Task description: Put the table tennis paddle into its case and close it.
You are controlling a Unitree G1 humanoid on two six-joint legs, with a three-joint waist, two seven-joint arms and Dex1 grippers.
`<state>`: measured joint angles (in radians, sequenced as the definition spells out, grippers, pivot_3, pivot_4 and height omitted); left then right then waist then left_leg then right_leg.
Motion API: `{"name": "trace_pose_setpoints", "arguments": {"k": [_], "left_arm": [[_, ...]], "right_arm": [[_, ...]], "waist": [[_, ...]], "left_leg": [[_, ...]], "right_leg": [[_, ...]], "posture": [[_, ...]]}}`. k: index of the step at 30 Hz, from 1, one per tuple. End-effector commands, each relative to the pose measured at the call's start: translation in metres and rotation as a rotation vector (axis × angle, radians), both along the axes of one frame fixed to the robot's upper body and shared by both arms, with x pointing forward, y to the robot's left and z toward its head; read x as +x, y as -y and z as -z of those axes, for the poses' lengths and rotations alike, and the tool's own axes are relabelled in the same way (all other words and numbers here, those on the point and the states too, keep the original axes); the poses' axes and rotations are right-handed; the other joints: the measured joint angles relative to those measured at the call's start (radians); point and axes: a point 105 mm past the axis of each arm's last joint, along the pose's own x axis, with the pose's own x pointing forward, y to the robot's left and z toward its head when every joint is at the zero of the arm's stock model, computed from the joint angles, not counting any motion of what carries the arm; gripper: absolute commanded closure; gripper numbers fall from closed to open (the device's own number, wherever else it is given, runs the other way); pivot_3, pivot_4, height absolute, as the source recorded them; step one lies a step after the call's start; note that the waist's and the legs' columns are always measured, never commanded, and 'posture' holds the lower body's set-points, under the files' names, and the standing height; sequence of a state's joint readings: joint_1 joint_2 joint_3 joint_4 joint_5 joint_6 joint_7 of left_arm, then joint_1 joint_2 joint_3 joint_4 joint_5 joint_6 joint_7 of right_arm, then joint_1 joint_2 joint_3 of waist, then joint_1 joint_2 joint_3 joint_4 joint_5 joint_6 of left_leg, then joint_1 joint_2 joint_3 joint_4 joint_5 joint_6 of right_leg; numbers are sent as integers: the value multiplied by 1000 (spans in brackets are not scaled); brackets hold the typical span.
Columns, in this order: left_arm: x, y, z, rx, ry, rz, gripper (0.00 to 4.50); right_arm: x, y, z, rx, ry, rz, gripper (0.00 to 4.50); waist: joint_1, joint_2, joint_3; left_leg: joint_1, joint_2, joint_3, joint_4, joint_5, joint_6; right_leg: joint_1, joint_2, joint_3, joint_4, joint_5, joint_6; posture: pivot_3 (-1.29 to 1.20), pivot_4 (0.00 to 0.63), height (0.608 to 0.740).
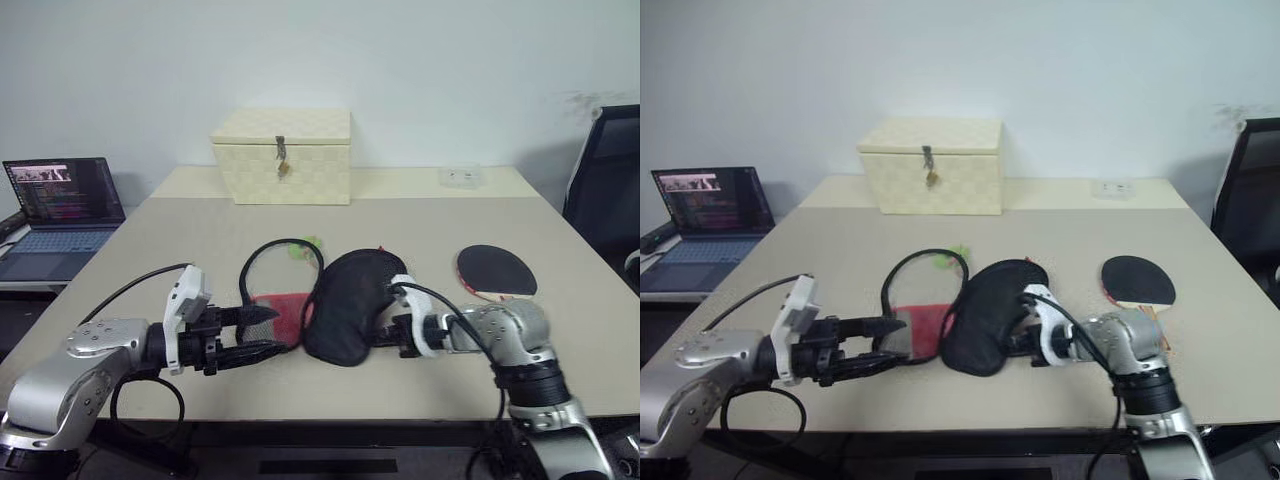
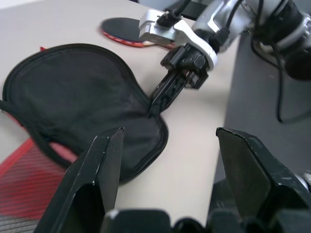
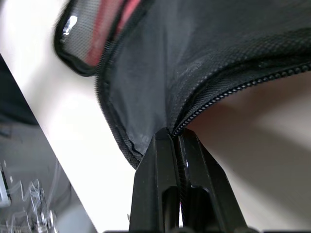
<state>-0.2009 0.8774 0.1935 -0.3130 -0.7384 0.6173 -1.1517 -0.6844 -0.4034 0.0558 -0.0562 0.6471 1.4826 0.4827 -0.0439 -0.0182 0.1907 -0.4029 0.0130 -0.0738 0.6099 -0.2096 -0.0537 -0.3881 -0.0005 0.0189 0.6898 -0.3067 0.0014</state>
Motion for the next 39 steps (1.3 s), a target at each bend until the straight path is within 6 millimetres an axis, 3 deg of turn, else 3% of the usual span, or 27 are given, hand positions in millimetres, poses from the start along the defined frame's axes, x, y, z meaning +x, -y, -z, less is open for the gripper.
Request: {"name": "trace_pose_setpoints", "arguments": {"k": [1, 8, 24, 27, 34, 38, 39], "left_arm": [[-1, 3, -4, 8, 32, 31, 1202], [0, 5, -5, 7, 29, 47, 1202], [1, 8, -5, 12, 26, 51, 1202], [1, 10, -5, 10, 26, 55, 1202], [3, 15, -6, -9, 32, 72, 1202], [4, 23, -13, -37, 43, 101, 1202], [5, 24, -14, -34, 49, 109, 1202]], "right_arm": [[-2, 8, -10, -13, 44, -53, 4469], [15, 41, -12, -112, 89, -37, 4469], [36, 56, -15, -162, 139, -24, 4469], [41, 60, -18, -161, 160, 9, 3865], [42, 86, -44, -187, 298, 57, 1412], [54, 113, -67, -195, 438, 211, 24], [58, 125, -70, -203, 463, 281, 24]], "waist": [[-3, 0, 0], [-4, -1, 0], [-3, -1, 1], [-3, -1, 1], [0, -1, 1], [3, -1, 1], [3, -2, 1]], "left_leg": [[0, 0, 0, 0, 0, 0], [0, 0, 0, 0, 0, 0], [0, 0, 0, 0, 0, 0], [0, 0, 0, 0, 0, 0], [0, 0, 0, 0, 0, 0], [0, 0, 1, 1, 0, 0], [0, 0, 1, 1, 0, 0]], "right_leg": [[0, 0, 0, 0, 0, 0], [0, 1, 0, 0, 0, 1], [0, 0, 0, 0, 0, 0], [0, 0, 0, 0, 0, 0], [0, 0, 0, -1, 0, 0], [0, 0, 0, -1, 0, 0], [0, 0, 0, 0, 0, 0]], "posture": [[0, 150, 740], [0, 150, 740], [0, 150, 740], [0, 150, 740], [0, 150, 740], [0, 150, 740], [0, 150, 740]]}}
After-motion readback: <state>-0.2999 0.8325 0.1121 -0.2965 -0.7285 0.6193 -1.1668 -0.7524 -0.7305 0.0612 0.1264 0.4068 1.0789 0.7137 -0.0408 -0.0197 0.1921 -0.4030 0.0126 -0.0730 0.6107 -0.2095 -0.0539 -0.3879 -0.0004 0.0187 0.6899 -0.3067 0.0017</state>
